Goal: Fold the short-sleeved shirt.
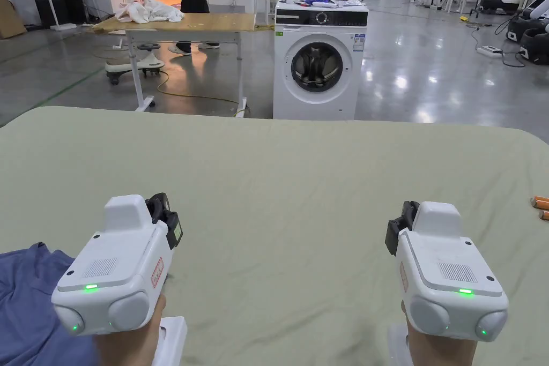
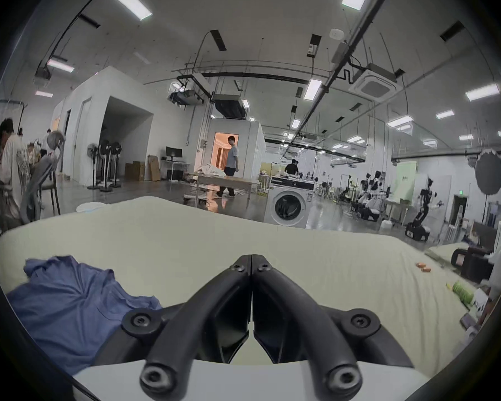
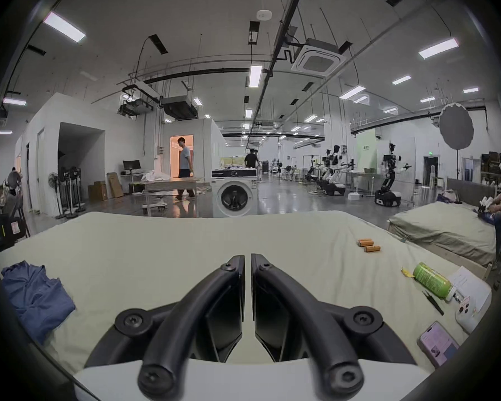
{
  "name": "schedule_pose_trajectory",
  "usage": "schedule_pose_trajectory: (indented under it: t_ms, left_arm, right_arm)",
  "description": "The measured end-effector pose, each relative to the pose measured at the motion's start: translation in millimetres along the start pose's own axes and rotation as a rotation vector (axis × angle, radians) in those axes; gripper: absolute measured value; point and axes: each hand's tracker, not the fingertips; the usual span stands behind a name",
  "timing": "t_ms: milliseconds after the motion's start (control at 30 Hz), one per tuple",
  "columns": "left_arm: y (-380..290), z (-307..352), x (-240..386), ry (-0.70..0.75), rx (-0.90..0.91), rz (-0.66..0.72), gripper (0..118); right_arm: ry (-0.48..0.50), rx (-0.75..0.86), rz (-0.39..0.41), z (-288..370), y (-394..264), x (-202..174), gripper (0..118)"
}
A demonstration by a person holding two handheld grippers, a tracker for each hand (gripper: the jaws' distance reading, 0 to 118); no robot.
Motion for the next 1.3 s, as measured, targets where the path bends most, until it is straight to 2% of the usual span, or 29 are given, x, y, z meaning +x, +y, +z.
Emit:
schedule_pose_trajectory:
  t_ms: [167, 333, 533, 667, 767, 833, 867, 900, 933, 967, 1033, 1167, 1300]
  left_arm:
    - [6.8, 5.2, -19.5, -0.006, -0.096, -0.049, 0]
    - [11.9, 12.9, -70.0, 0.067, -0.231, -0.084, 0]
    - [14.0, 23.1, -150.5, 0.149, -0.423, 0.03, 0]
    - [2.1, 26.0, -198.2, 0.122, -0.559, 0.08, 0]
    - [-11.6, 27.5, -221.9, 0.117, -0.612, 0.062, 1]
    - [-22.7, 25.7, -233.4, 0.149, -0.669, 0.046, 16]
    - [-27.6, 23.3, -240.2, 0.168, -0.697, 0.052, 33]
    - [-33.1, 21.7, -246.3, 0.184, -0.726, 0.063, 59]
    - [-39.2, 21.1, -252.6, 0.191, -0.743, 0.088, 75]
    - [-44.6, 20.9, -257.8, 0.194, -0.758, 0.11, 84]
    - [-53.8, 20.8, -266.0, 0.182, -0.779, 0.157, 86]
    - [-71.3, 19.0, -264.8, 0.119, -0.835, 0.156, 86]
    - [-96.0, 5.9, -254.8, 0.117, -0.855, -0.09, 86]
  right_arm:
    - [0.017, 0.002, 0.054, 2.6, 2.2, -0.2, 4]
    - [0.042, -0.019, 0.089, 0.5, -0.8, -4.2, 4]
    - [0.067, -0.048, 0.104, -1.4, -7.9, -13.0, 4]
    - [0.077, -0.073, 0.099, -4.2, -12.8, -19.8, 4]
    - [0.085, -0.083, 0.087, -4.0, -17.3, -25.4, 4]
    - [0.09, -0.084, 0.09, -3.2, -19.3, -28.6, 4]
    - [0.093, -0.087, 0.094, -3.0, -20.5, -30.2, 4]
    - [0.097, -0.09, 0.097, -2.8, -21.7, -31.5, 4]
    - [0.101, -0.093, 0.1, -2.7, -22.7, -31.9, 4]
    - [0.102, -0.095, 0.103, -2.4, -23.7, -32.6, 4]
    - [0.103, -0.1, 0.113, -2.2, -25.2, -33.1, 4]
    - [0.099, -0.108, 0.116, -1.7, -26.6, -31.3, 4]
    - [0.096, -0.118, 0.121, -0.6, -27.2, -31.5, 4]
